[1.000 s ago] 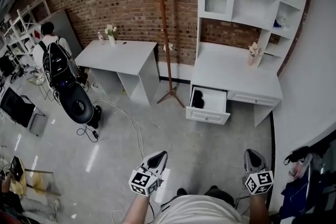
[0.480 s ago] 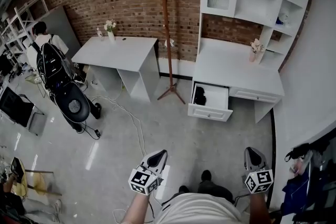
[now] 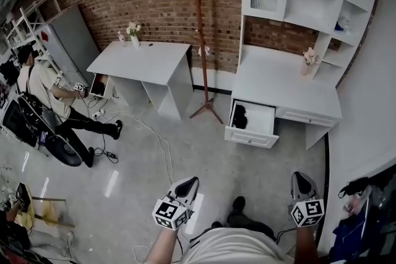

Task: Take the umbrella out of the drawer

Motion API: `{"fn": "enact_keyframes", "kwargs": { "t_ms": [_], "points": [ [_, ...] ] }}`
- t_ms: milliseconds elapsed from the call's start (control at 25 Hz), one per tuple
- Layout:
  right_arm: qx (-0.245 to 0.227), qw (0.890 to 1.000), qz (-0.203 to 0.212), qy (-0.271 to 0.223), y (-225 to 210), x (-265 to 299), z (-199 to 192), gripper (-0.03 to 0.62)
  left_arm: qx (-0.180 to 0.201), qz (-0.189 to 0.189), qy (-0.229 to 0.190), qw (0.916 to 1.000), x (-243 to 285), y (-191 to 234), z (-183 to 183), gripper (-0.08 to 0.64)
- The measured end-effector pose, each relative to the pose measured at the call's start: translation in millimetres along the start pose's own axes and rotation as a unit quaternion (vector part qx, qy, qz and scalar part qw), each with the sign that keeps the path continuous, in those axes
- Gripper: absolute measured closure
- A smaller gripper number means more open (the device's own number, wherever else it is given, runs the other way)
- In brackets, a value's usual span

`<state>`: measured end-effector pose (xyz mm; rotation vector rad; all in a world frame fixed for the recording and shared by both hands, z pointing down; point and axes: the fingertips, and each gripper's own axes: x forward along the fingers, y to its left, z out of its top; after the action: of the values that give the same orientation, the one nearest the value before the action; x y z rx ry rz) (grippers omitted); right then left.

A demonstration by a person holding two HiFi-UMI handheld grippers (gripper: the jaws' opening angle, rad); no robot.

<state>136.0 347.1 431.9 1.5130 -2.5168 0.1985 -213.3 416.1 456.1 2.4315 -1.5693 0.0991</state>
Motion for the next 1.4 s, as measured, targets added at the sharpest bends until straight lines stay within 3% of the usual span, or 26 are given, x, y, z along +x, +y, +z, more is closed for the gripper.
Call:
{"fn": "enact_keyframes", "kwargs": {
  "t_ms": [880,1400],
  "points": [
    [0.014,0.998,0.064,0.003,-82.1,145.5,11.3,0.558,0.019,0.034,0.012,0.9992,139.6,23.4,41.2,0.534],
    [0.018,0.995,0.102,0.008,-101.5,181.0,5.9,0.558,0.005,0.041,0.007,0.9991,193.5,16.7,43.0,0.534]
  ]
}}
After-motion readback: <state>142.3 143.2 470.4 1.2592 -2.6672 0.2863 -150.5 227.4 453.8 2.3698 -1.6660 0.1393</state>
